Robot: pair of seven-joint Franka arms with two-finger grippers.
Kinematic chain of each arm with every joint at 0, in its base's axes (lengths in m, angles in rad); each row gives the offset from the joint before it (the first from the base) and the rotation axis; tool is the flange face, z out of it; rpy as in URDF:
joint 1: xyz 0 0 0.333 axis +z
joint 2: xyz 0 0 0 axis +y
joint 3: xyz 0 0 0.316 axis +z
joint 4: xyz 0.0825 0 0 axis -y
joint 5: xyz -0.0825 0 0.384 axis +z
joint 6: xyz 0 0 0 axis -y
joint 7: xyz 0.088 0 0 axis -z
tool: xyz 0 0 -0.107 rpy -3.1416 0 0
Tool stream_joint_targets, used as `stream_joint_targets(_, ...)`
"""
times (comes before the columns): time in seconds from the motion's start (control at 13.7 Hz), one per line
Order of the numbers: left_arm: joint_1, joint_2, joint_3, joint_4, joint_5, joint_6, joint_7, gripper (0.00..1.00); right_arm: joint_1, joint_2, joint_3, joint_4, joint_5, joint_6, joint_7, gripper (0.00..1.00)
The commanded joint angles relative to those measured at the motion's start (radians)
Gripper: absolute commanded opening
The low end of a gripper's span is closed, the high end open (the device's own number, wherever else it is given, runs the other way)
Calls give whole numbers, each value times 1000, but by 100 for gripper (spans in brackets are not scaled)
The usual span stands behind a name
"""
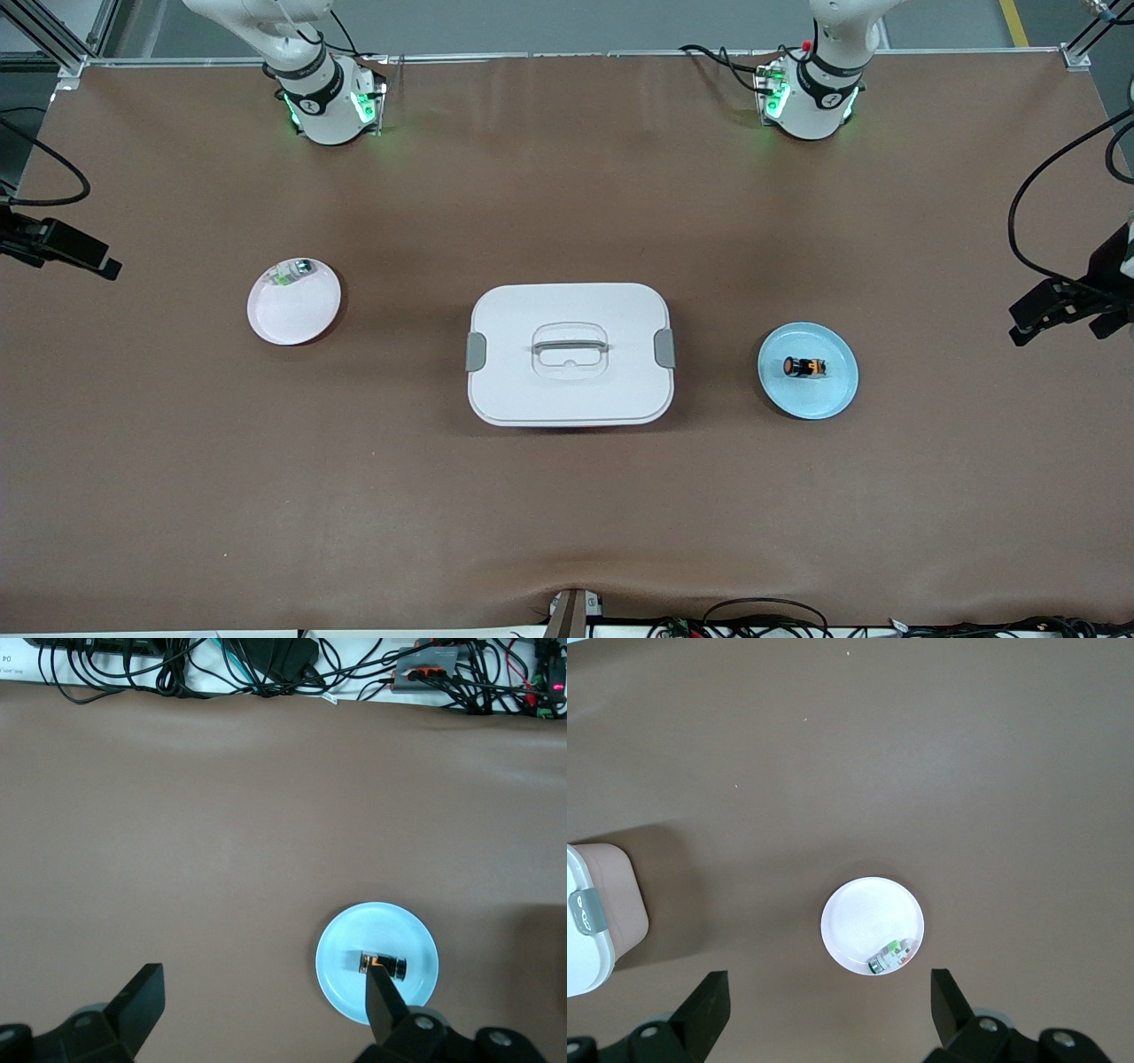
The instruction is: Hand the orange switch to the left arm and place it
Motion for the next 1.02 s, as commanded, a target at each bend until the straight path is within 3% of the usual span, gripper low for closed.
stream_joint_targets(0.0,-39,4,19,49,-18,-59,26,100,-12,-14,6,-11,13,14,7,100)
stream_joint_targets(0.29,-290,-2,267,52,-20,-76,23,100,-12,-14,6,-12,1,20,7,100)
stream_joint_targets(0.58,-415,-6,391,114,-50,-168,18,100,-6,-16,8,-14,-8,28,-4,100)
stream_joint_targets(0.95,-418,-38,407,114,-64,-220,18,100,20,-17,13,-14,-66,28,-94,100)
